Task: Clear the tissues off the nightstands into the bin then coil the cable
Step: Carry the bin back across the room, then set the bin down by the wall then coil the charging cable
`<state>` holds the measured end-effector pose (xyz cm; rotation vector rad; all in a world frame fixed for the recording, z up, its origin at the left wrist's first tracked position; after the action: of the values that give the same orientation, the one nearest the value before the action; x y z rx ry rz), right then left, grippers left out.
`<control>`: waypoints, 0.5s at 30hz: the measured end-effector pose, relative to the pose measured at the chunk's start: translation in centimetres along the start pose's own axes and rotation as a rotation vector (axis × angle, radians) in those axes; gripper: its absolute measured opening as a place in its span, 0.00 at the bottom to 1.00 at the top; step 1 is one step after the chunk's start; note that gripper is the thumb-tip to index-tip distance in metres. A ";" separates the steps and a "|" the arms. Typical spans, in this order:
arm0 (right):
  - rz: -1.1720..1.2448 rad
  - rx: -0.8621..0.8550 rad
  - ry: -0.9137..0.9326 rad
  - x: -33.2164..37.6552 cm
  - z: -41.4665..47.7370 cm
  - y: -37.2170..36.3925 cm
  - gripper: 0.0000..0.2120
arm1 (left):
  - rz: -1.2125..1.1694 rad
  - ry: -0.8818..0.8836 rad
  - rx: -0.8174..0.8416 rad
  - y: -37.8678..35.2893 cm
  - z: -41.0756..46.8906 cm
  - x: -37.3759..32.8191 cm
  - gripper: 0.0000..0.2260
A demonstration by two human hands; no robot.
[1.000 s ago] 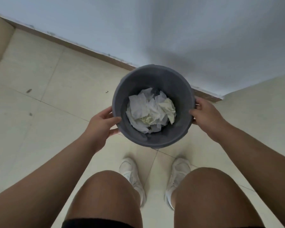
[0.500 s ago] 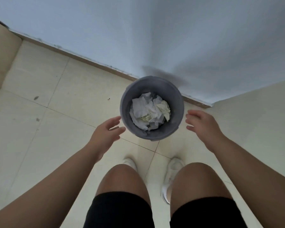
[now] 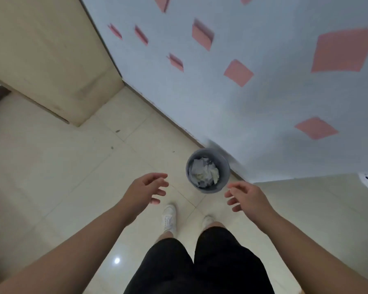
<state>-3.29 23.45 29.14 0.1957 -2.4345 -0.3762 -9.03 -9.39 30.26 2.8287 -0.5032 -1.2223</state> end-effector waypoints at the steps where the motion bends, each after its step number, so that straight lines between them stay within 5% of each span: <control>1: -0.029 0.018 0.012 0.8 -0.8 -0.2 0.08 | -0.013 0.000 -0.036 1.1 -1.7 -0.1 0.09; 8: -0.288 0.231 0.118 2.9 -0.7 -2.0 0.08 | -0.212 0.054 -0.455 5.1 -12.3 6.3 0.10; 15: -0.648 0.459 0.218 4.8 -0.6 -3.6 0.08 | -0.557 0.199 -0.834 -2.3 -25.2 16.5 0.11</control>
<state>-6.46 18.82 31.23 1.1730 -2.1525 -0.0523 20.20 -14.87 35.72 2.3222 0.6918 -0.8626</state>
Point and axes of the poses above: each hand's wrist, its own z-axis towards the middle knuckle, its own y-axis out of the back of the hand, x = y × z, the point moved 7 cm from there along z, towards the middle knuckle, and after that the axes turned 2 degrees about -y, right-handed, at the moved point
